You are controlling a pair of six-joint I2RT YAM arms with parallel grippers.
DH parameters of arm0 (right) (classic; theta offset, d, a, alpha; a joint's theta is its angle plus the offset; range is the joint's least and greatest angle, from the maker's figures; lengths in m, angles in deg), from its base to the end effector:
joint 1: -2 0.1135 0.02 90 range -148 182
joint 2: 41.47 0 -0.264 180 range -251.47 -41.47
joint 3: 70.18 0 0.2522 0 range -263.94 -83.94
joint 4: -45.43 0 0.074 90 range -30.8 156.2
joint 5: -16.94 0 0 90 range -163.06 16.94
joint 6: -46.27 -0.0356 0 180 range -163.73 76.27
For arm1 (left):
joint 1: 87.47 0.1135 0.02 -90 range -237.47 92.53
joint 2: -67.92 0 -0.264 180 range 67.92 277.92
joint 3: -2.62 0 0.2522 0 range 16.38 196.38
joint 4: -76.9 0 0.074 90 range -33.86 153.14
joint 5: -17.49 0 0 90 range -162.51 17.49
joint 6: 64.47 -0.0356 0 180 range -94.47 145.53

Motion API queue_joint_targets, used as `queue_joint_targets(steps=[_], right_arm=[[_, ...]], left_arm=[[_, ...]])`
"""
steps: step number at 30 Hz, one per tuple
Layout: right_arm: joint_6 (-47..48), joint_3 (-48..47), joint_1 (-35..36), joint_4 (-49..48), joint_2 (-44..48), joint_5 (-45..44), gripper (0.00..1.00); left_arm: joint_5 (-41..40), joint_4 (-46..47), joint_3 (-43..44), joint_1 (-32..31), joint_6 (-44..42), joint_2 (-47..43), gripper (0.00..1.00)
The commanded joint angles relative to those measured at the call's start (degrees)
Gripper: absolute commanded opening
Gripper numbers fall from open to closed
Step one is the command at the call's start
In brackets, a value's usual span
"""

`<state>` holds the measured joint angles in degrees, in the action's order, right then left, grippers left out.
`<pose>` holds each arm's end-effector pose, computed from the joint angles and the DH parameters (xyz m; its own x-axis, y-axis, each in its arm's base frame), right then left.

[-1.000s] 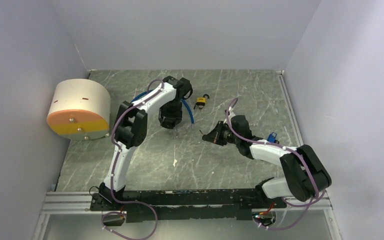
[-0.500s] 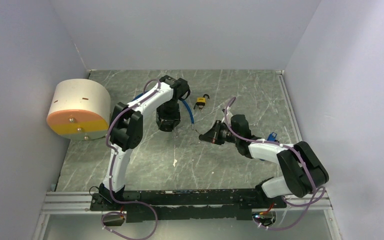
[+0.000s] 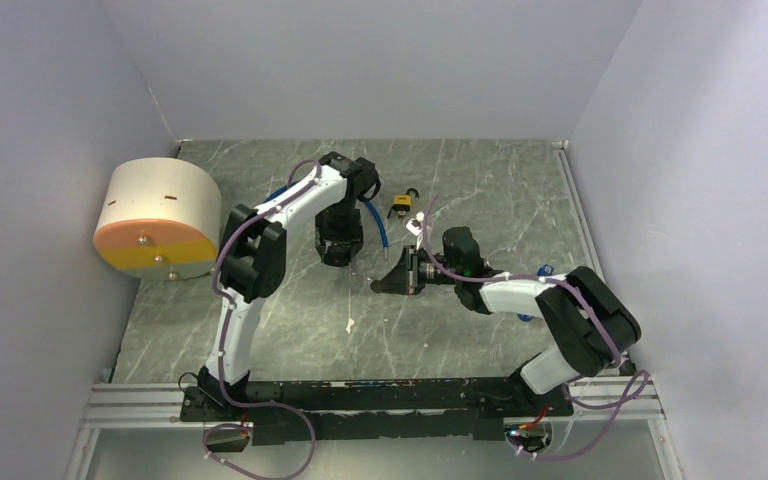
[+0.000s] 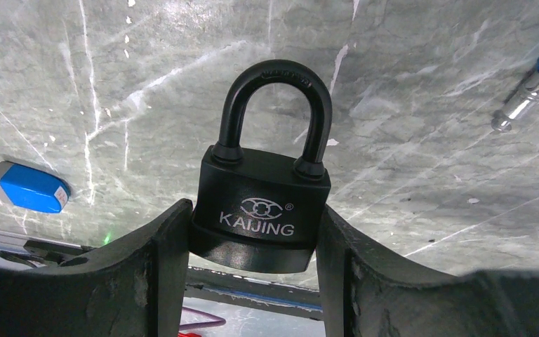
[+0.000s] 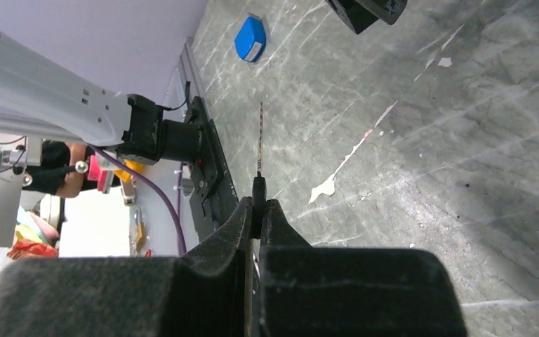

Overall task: Unlock with the key
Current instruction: Place the lock at the center of the board.

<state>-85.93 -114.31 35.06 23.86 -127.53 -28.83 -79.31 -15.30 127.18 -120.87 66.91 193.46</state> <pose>0.2235 0.1751 0.1737 -0.8467 0.0232 -0.5315 -0.4997 0.3081 0.8095 0.3526 -0.2274 0.2148 -0.9904 -0.1332 -0.0365 -0.1368 0.9826 0.1254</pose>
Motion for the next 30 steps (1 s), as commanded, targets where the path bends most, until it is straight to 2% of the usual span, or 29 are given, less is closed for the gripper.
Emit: queue_joint_targets(steps=[1,26,30], right_arm=[[0.62,-1.83,0.29,-6.39,-1.33,3.98,0.00],[1.85,-2.56,0.43,-1.57,-2.62,-0.29,0.00],[2.12,-2.33,0.35,0.48,-2.30,-3.08,0.00]], left_arm=[[1.39,-0.17,0.00,0.10,1.26,-3.22,0.14],[3.16,0.80,-1.64,0.21,1.51,-4.38,0.13],[4.22,2.02,-2.17,0.22,1.27,-4.87,0.13]])
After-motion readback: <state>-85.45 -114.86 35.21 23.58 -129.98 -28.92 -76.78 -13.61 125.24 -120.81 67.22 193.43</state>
